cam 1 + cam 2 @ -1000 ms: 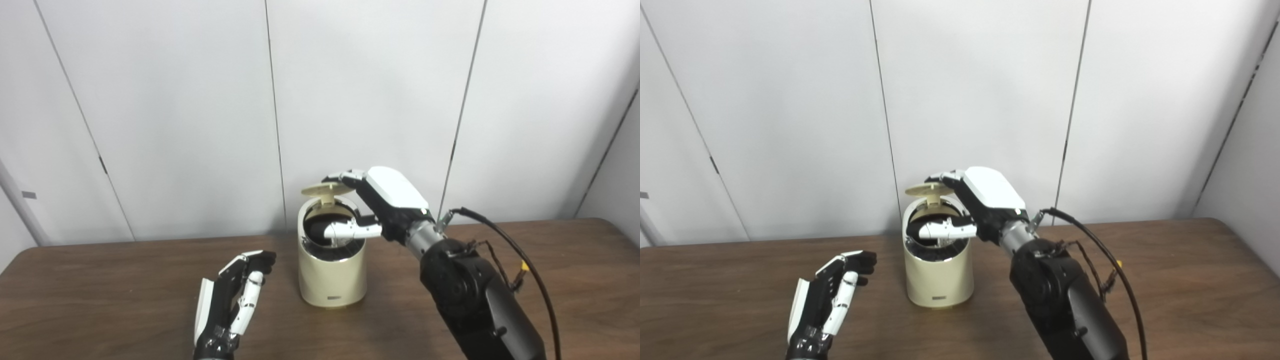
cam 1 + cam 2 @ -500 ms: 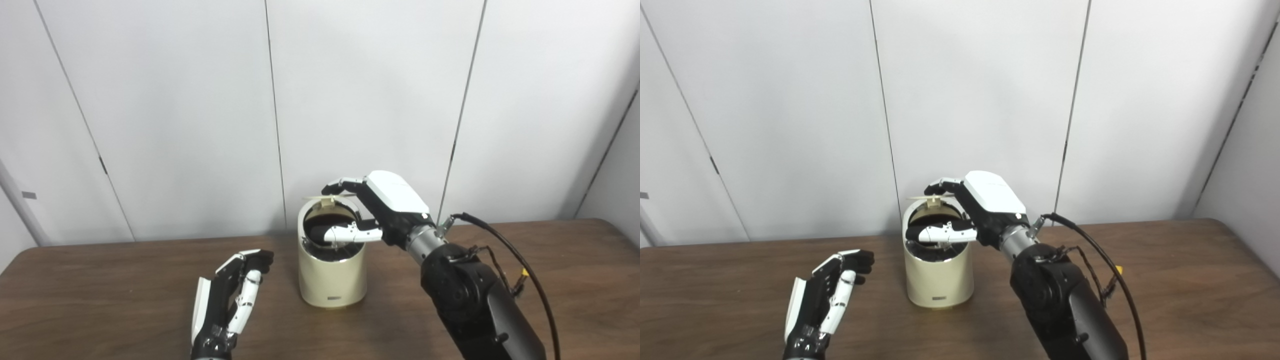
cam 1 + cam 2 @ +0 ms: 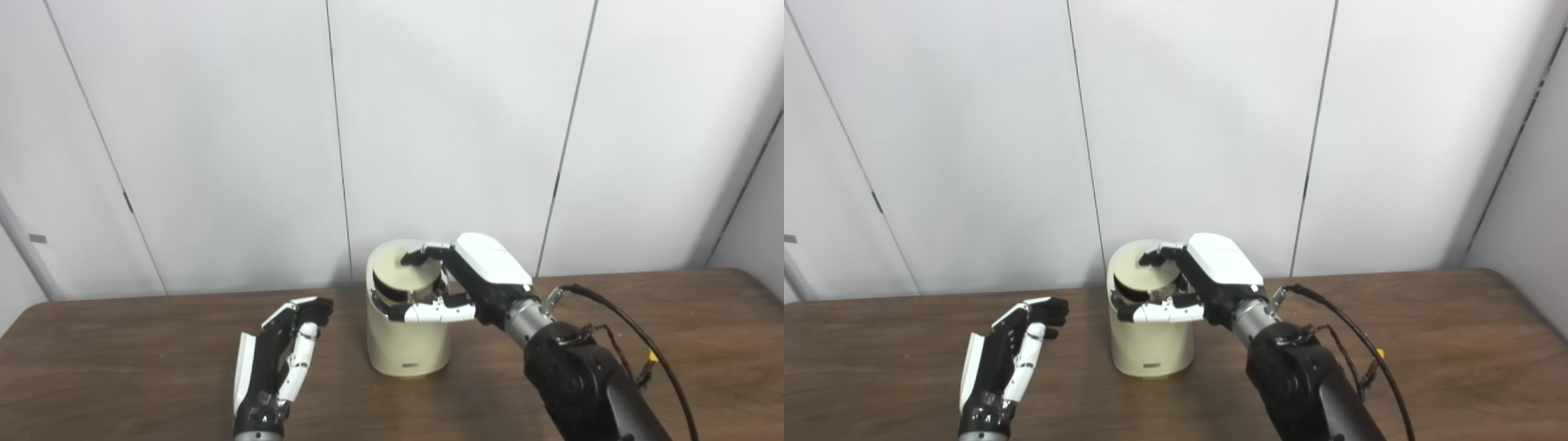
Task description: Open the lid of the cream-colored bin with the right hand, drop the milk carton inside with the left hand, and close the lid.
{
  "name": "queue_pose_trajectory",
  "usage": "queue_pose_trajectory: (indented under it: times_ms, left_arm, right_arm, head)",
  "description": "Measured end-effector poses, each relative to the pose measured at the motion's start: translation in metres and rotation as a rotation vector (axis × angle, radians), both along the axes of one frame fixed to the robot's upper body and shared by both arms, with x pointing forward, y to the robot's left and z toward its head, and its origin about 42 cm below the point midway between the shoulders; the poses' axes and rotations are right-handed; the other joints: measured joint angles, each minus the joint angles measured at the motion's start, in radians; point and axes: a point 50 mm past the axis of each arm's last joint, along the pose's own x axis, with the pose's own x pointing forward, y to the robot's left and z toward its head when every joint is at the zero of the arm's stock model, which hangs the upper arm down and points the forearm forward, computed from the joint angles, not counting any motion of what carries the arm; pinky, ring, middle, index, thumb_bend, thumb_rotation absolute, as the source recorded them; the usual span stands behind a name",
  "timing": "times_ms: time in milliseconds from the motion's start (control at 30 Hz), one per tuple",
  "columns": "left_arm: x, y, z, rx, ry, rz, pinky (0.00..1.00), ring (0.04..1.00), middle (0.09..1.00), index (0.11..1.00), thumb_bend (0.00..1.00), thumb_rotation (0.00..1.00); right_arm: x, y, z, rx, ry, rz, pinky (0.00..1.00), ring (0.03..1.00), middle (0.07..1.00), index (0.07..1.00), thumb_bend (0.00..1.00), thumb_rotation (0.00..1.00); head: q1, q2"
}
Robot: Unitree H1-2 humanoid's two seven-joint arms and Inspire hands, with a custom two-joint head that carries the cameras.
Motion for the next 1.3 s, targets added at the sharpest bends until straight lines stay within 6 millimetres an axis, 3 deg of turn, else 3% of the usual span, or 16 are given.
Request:
queue_pose_trajectory:
  times_ms: [200,433,767,1067,1300]
  left_arm:
    - [0.000,0.000,0.001,-0.007,-0.003,0.008,0.60,0.651,0.659,0.655,0.31,0.83]
    - [0.000,-0.001,0.001,-0.007,-0.007,0.012,0.59,0.651,0.658,0.656,0.31,0.83]
    - [-0.001,0.000,0.004,-0.027,-0.017,0.006,0.61,0.644,0.655,0.653,0.31,0.80]
    - [0.000,0.000,0.004,-0.044,-0.015,-0.001,0.60,0.643,0.650,0.649,0.29,0.77]
    - [-0.001,0.001,0.006,-0.055,-0.017,-0.006,0.61,0.644,0.652,0.651,0.31,0.76]
  right_arm:
    - [-0.006,0.004,-0.010,-0.171,-0.060,0.026,0.87,0.868,0.817,0.775,0.72,0.86]
    - [-0.006,0.005,-0.021,-0.365,-0.125,0.019,0.97,0.961,0.904,0.850,0.70,0.79]
    - [-0.010,0.004,-0.030,-0.411,-0.160,-0.007,0.97,0.951,0.897,0.846,0.67,0.69]
    - [-0.012,0.007,-0.034,-0.436,-0.173,-0.027,0.97,0.947,0.893,0.847,0.66,0.74]
    - [-0.016,0.008,-0.034,-0.425,-0.190,-0.035,0.94,0.881,0.800,0.761,0.68,0.74]
  head:
    - [0.002,0.002]
    - [0.002,0.005]
    - [-0.003,0.011]
    - [-0.003,0.018]
    - [-0.002,0.032]
